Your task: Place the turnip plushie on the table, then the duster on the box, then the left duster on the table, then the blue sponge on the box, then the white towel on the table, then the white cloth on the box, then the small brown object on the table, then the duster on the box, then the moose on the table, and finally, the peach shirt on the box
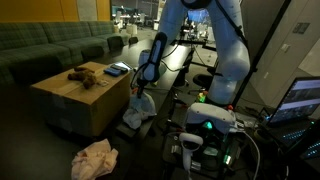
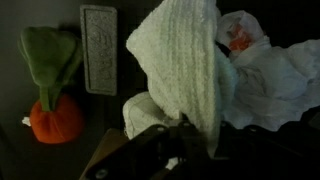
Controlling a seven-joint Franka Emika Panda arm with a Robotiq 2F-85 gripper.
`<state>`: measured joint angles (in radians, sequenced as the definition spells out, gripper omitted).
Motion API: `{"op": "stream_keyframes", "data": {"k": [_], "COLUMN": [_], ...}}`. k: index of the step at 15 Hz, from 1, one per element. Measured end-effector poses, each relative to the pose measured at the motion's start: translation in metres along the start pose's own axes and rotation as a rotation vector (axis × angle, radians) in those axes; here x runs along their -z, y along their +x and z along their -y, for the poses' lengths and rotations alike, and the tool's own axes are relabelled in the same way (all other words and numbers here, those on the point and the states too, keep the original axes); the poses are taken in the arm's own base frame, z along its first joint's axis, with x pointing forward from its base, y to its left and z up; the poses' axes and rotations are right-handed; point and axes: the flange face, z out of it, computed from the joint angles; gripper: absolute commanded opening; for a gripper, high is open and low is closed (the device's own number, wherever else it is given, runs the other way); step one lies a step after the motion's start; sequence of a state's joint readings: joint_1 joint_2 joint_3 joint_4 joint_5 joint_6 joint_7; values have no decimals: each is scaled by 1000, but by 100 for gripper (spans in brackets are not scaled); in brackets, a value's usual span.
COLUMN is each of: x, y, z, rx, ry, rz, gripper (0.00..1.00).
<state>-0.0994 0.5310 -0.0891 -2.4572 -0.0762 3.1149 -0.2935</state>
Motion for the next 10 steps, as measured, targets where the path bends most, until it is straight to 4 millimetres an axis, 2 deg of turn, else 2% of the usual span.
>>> {"op": "stream_keyframes", "data": {"k": [4,8,10], "x": [-1,7,17], "y": [2,10,15], "z": [-7,-11,-14], "rx": [-34,-50,-54], "ry": [-15,-22,-27], "rz": [-4,-26,-48], "gripper": [69,98,100]}}
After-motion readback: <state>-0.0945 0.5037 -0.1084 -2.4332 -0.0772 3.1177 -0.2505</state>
